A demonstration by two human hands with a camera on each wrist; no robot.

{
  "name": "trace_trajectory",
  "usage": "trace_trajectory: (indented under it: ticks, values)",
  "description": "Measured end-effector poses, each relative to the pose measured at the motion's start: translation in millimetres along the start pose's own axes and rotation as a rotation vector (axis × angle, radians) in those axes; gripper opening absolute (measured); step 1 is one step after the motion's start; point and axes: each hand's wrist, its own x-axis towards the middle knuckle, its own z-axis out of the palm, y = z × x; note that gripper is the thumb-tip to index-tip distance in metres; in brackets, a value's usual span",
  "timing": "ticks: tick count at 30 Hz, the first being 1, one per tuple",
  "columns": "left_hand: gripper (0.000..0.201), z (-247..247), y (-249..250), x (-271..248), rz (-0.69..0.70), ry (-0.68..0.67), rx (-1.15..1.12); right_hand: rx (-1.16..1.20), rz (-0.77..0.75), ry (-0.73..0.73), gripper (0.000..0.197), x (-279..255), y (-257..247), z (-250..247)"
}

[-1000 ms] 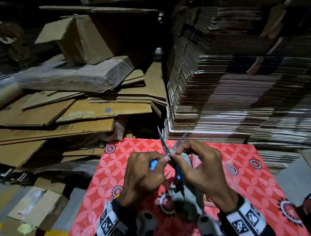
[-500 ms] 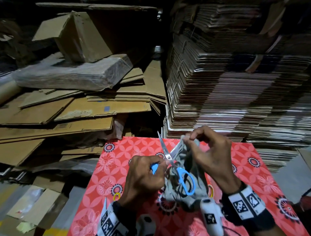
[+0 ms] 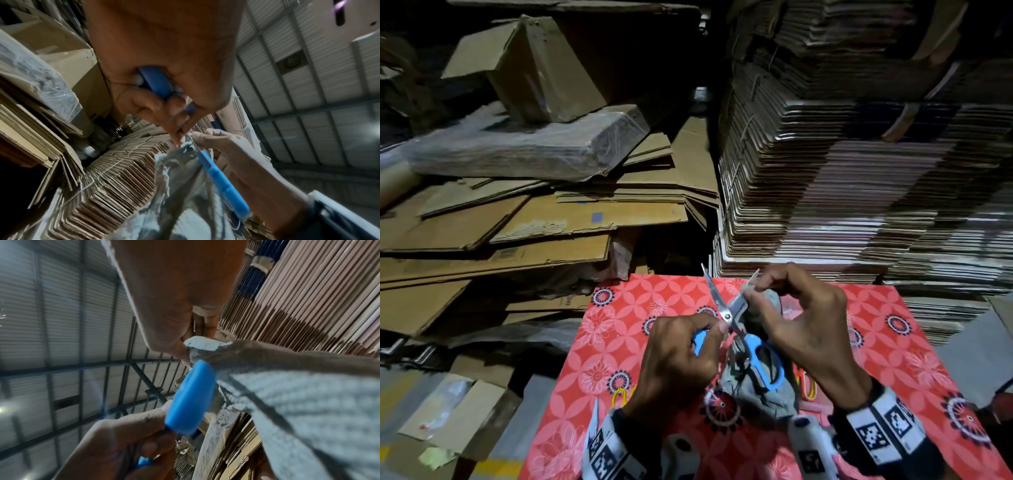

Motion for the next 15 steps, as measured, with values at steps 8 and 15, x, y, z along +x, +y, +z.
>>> trace_trajectory:
  ticks: [8, 15]
  values:
    - [0.029, -9, 1, 3, 0.009, -0.007, 0.062, 0.008, -0.142, -0.271, 0.024, -14, -7, -5]
    - [0.028, -1, 11, 2, 0.1, -0.002, 0.118, -0.053, -0.166, -0.214, 0.024, -6, -14, -11]
